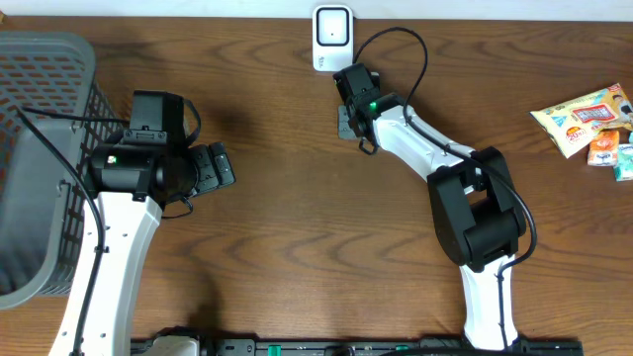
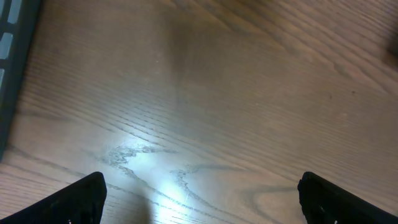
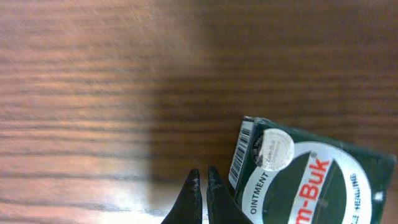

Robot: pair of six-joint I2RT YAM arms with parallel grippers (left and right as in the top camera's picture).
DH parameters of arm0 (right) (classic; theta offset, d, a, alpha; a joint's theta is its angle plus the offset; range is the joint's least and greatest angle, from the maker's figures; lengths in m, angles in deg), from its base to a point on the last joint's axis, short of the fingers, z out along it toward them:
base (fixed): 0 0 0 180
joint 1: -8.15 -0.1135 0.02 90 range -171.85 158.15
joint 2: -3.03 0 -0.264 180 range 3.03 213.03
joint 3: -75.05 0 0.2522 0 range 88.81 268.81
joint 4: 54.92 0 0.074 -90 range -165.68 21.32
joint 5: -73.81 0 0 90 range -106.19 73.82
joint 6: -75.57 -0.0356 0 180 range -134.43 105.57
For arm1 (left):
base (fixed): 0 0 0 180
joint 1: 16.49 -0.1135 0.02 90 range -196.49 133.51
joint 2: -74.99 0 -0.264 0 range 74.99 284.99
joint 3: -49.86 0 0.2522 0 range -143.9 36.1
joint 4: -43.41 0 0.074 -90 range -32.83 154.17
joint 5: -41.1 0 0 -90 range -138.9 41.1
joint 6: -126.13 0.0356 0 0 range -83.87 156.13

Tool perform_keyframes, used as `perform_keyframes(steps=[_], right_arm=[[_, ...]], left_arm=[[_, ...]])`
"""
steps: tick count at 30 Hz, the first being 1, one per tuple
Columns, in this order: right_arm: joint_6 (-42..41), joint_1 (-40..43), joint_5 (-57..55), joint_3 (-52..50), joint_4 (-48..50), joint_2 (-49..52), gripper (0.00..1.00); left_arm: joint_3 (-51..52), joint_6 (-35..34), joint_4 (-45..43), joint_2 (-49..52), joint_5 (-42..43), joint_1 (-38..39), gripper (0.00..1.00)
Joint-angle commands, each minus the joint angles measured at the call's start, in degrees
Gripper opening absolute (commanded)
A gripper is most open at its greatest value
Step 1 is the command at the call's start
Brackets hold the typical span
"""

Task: Scan the item barcode

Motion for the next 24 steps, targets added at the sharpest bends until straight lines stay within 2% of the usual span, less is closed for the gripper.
perform_keyframes(steps=[1, 8, 18, 22, 24], right_arm=[[0.57, 0.55, -1.64, -0.44, -2.58, 0.11, 0.01], [0.35, 1.29, -3.04, -0.44, -11.23, -4.17, 0.01], [0.59, 1.73, -2.86, -0.44, -11.82, -11.52, 0.02], [0.59, 2.75, -2.84, -0.44, -10.56, -11.80, 0.15], [0.66, 3.52, -2.86, -0.44, -10.62, -11.67, 0.26]], left_arm=[[-0.04, 0.11, 0.31, 0.00, -0.17, -0.31, 0.97], [-0.04, 0.11, 0.31, 0.00, -0.17, -0.31, 0.98], [-0.04, 0.11, 0.31, 0.00, -0.15, -0.31, 0.98], [-0.04, 0.11, 0.31, 0.00, -0.17, -0.31, 0.98], [-0.04, 0.11, 0.31, 0.00, -0.17, -0.31, 0.97]])
